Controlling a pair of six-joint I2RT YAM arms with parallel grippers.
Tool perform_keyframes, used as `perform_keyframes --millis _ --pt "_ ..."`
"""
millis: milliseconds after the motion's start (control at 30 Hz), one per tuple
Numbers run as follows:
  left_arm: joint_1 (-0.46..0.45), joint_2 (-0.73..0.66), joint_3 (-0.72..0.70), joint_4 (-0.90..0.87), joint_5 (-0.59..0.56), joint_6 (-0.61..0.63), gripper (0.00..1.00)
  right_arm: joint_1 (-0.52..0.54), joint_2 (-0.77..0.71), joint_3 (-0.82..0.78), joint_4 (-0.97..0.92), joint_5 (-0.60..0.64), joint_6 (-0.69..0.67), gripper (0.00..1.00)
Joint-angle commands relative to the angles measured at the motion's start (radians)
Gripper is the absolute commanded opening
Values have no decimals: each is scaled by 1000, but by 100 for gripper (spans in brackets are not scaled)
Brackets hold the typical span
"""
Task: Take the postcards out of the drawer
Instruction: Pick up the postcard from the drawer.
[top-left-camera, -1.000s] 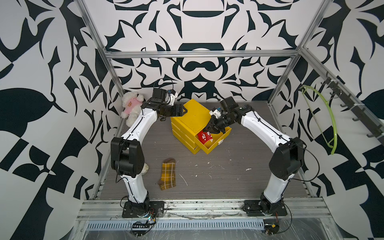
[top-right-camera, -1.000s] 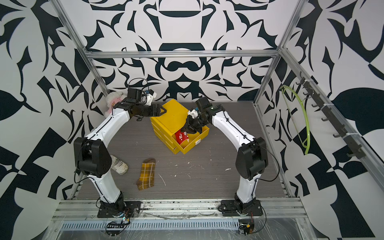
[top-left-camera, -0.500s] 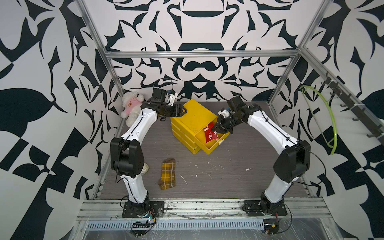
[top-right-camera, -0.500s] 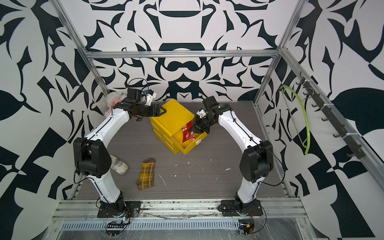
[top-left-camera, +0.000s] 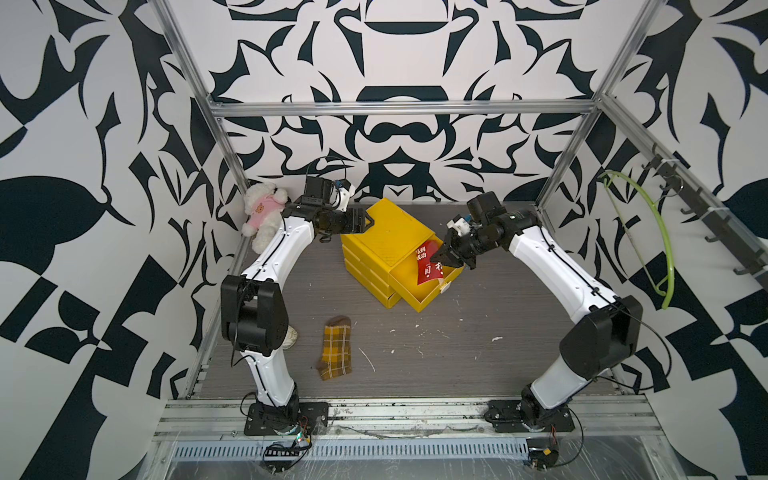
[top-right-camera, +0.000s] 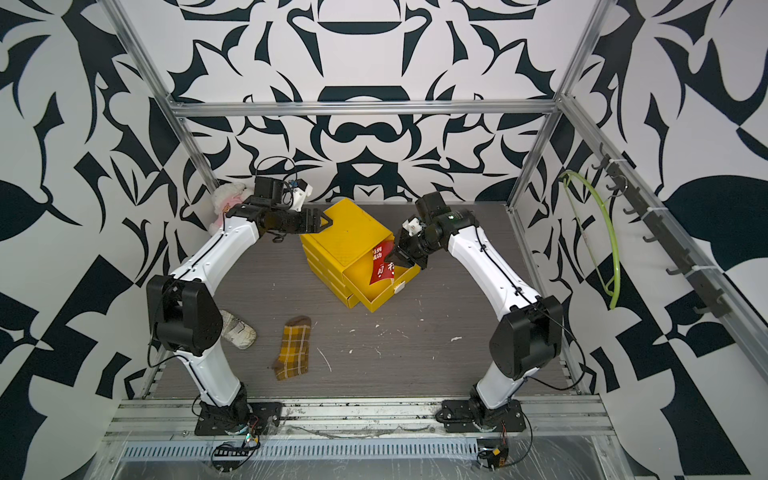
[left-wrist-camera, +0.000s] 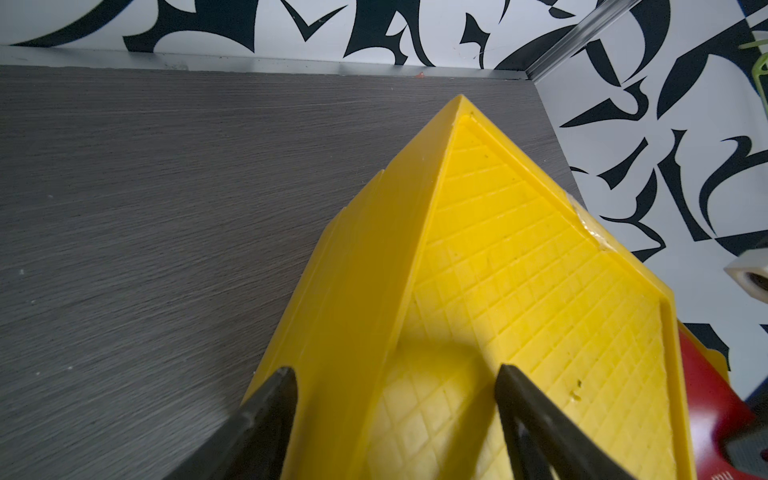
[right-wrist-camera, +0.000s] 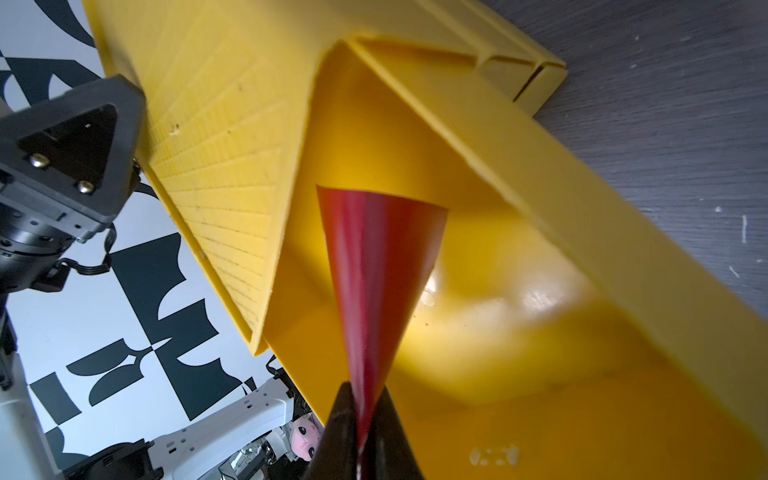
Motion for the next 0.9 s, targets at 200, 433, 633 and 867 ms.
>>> perform_keyframes --millis 200,433,633,867 --pt "-3 -38 33 -163 -33 -17 83 -24 -71 14 39 -40 26 12" --pt "-3 -113 145 -172 6 -72 84 -60 -135 43 52 -40 -27 12" --pt "-4 -208 73 39 197 -263 84 -65 -155 56 163 -45 -56 12" --pt "-81 -234 -73 327 359 -489 84 -65 -147 64 264 -60 -74 12"
